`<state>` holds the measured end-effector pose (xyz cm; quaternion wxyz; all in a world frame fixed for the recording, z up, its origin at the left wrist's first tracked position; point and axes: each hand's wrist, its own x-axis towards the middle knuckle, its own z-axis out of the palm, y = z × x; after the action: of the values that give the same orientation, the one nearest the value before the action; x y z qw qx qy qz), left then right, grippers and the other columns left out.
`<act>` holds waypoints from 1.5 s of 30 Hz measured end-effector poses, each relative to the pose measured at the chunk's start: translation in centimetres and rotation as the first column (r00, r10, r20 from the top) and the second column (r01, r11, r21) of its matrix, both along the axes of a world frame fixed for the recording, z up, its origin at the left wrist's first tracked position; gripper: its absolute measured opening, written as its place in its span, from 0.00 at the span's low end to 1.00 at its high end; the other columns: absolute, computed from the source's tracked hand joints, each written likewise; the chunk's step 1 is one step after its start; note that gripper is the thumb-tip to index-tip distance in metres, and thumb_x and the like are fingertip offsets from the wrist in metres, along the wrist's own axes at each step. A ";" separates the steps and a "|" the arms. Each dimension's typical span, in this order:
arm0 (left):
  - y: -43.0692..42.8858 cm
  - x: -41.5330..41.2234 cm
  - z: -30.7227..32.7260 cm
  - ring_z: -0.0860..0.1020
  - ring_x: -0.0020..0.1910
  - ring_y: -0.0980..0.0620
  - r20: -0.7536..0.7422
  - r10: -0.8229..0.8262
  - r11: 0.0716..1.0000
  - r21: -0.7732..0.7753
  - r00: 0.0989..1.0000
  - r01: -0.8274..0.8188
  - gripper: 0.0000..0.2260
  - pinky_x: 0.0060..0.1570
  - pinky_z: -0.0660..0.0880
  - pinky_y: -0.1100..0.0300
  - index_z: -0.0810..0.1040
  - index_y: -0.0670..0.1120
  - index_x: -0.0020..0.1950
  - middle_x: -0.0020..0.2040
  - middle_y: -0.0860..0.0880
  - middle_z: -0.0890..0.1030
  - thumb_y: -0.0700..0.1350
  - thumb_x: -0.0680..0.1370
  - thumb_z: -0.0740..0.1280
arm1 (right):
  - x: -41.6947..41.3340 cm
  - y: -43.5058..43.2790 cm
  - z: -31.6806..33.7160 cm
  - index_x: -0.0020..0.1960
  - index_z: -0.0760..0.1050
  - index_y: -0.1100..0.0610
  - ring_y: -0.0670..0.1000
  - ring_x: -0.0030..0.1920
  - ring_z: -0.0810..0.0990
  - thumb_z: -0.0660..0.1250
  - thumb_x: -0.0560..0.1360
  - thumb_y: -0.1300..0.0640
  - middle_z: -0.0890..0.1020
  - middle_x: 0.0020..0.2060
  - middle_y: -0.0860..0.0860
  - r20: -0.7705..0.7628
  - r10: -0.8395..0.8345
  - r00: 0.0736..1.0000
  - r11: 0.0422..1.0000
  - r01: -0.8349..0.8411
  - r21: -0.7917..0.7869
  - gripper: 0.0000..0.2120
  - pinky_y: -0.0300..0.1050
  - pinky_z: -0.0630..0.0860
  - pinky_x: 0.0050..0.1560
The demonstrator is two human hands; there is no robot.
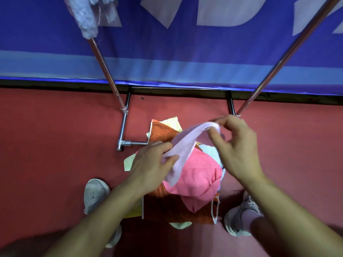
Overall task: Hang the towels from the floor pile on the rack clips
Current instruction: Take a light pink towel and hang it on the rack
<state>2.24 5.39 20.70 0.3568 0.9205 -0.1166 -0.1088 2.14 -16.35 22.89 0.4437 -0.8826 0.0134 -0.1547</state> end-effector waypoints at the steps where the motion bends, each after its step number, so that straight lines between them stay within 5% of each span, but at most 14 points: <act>1: 0.1 0.1 0.1 0.68 0.33 0.56 -0.021 0.005 1.000 0.016 1.000 -0.005 0.21 0.35 0.63 0.54 0.61 0.51 0.32 0.32 0.53 0.66 0.51 0.77 0.70 | 0.2 -0.4 0.0 0.46 0.80 0.52 0.51 0.48 0.81 0.68 0.75 0.52 0.84 0.45 0.44 -0.014 -0.033 0.999 0.998 0.034 0.053 0.05 0.50 0.77 0.51; 4: 0.7 0.8 0.4 0.68 0.33 0.54 -0.141 0.038 0.999 0.038 0.989 -0.033 0.19 0.38 0.68 0.51 0.66 0.49 0.34 0.31 0.52 0.68 0.55 0.77 0.69 | 0.7 -1.3 0.1 0.44 0.78 0.54 0.46 0.45 0.81 0.69 0.74 0.55 0.84 0.43 0.46 -0.059 -0.111 0.992 0.981 0.119 0.150 0.03 0.47 0.79 0.49; 7: 1.0 1.5 0.2 0.67 0.28 0.56 -0.163 0.115 0.993 -0.012 0.980 -0.118 0.14 0.35 0.67 0.53 0.73 0.49 0.37 0.27 0.53 0.70 0.54 0.78 0.69 | 0.6 -1.9 0.1 0.41 0.76 0.53 0.41 0.33 0.74 0.72 0.73 0.58 0.79 0.33 0.43 -0.115 -0.156 0.981 0.985 0.163 0.052 0.05 0.35 0.71 0.37; 11: 0.4 1.9 0.2 0.69 0.31 0.54 -0.228 0.369 0.888 -0.200 0.901 -0.415 0.13 0.34 0.67 0.54 0.82 0.42 0.39 0.30 0.45 0.73 0.51 0.77 0.72 | 0.5 -1.8 -1.0 0.38 0.76 0.56 0.42 0.29 0.70 0.73 0.72 0.59 0.76 0.28 0.45 -0.301 -0.152 0.942 0.985 0.171 0.037 0.08 0.37 0.67 0.32; 14: -0.8 1.8 0.8 0.73 0.37 0.51 -0.504 0.422 0.715 -0.326 0.754 -0.618 0.13 0.31 0.71 0.60 0.83 0.39 0.45 0.36 0.45 0.76 0.50 0.77 0.73 | 0.4 -0.5 -1.6 0.39 0.76 0.58 0.49 0.32 0.76 0.73 0.76 0.59 0.80 0.31 0.52 -0.510 -0.033 0.859 0.931 0.213 0.298 0.09 0.46 0.75 0.33; 17: -2.0 1.0 0.7 0.83 0.44 0.46 -0.753 0.274 0.603 -0.350 0.598 -0.717 0.10 0.39 0.80 0.55 0.84 0.42 0.54 0.46 0.46 0.85 0.48 0.79 0.71 | -0.4 1.5 -1.3 0.44 0.76 0.62 0.52 0.34 0.82 0.70 0.78 0.61 0.82 0.36 0.58 -0.612 0.210 0.762 0.802 0.224 0.554 0.07 0.45 0.80 0.33; 19: -2.5 0.6 0.3 0.86 0.47 0.44 -0.801 0.214 0.587 -0.352 0.559 -0.729 0.08 0.43 0.83 0.50 0.85 0.45 0.53 0.50 0.44 0.87 0.48 0.79 0.71 | -0.9 2.5 -1.8 0.46 0.76 0.66 0.53 0.35 0.82 0.71 0.78 0.60 0.81 0.38 0.60 -0.585 0.260 0.768 0.856 0.097 0.507 0.10 0.48 0.82 0.35; 21: -2.5 0.5 0.2 0.86 0.42 0.47 -0.825 0.209 0.561 -0.339 0.525 -0.755 0.07 0.35 0.80 0.57 0.85 0.47 0.52 0.50 0.44 0.87 0.49 0.80 0.70 | -1.2 2.9 -2.4 0.47 0.76 0.66 0.60 0.37 0.82 0.72 0.75 0.51 0.82 0.40 0.61 -0.546 0.249 0.800 0.928 -0.035 0.372 0.16 0.60 0.83 0.41; 24: -2.6 0.6 0.5 0.86 0.40 0.46 -0.836 0.213 0.515 -0.344 0.506 -0.785 0.09 0.31 0.79 0.60 0.83 0.45 0.55 0.48 0.42 0.87 0.48 0.81 0.69 | -1.3 2.9 -2.5 0.44 0.77 0.59 0.60 0.39 0.82 0.67 0.70 0.40 0.83 0.38 0.56 -0.511 0.228 0.829 0.963 -0.115 0.243 0.20 0.62 0.79 0.44; 31: -3.3 1.4 1.1 0.84 0.35 0.47 -0.864 0.274 0.358 -0.316 0.423 -0.878 0.08 0.29 0.79 0.56 0.81 0.42 0.53 0.43 0.43 0.84 0.47 0.82 0.67 | -1.9 3.5 -2.7 0.45 0.73 0.51 0.50 0.39 0.82 0.62 0.72 0.44 0.82 0.37 0.46 -0.463 0.262 0.847 0.963 -0.258 0.074 0.10 0.57 0.79 0.44; 37: -4.6 0.7 1.4 0.85 0.44 0.48 -0.827 0.219 0.310 -0.445 0.518 -0.840 0.12 0.35 0.80 0.59 0.84 0.46 0.52 0.46 0.47 0.87 0.51 0.82 0.64 | -2.8 4.4 -3.2 0.49 0.70 0.53 0.54 0.37 0.80 0.70 0.75 0.52 0.83 0.39 0.50 -0.466 0.290 0.836 0.956 -0.231 0.181 0.10 0.57 0.78 0.41; 41: -4.5 1.0 1.9 0.84 0.52 0.42 -0.803 0.190 0.331 -0.489 0.564 -0.807 0.14 0.53 0.81 0.45 0.83 0.46 0.56 0.50 0.47 0.86 0.52 0.81 0.63 | -2.5 4.0 -3.4 0.53 0.74 0.51 0.47 0.43 0.84 0.69 0.77 0.55 0.85 0.44 0.45 -0.454 0.320 0.832 0.939 -0.213 0.272 0.07 0.54 0.81 0.45; 43: -4.3 1.1 1.7 0.84 0.53 0.44 -0.708 0.248 0.430 -0.531 0.661 -0.730 0.10 0.44 0.84 0.50 0.81 0.46 0.59 0.53 0.46 0.84 0.46 0.82 0.63 | -2.1 3.6 -3.1 0.53 0.75 0.54 0.43 0.37 0.82 0.66 0.79 0.60 0.85 0.40 0.47 -0.422 0.318 0.849 0.933 -0.200 0.301 0.04 0.43 0.78 0.39; 45: -3.6 1.3 0.9 0.85 0.50 0.49 -0.440 0.334 0.667 -0.515 0.833 -0.539 0.12 0.42 0.84 0.51 0.80 0.52 0.60 0.53 0.50 0.83 0.40 0.80 0.64 | -1.8 3.4 -2.5 0.51 0.75 0.55 0.40 0.33 0.78 0.65 0.79 0.65 0.83 0.37 0.46 -0.389 0.309 0.868 0.933 -0.198 0.299 0.06 0.34 0.71 0.35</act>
<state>3.56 1.79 21.57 0.6676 0.7221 0.1385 -0.1167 0.38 -12.95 20.39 0.5536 -0.8258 0.0133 0.1065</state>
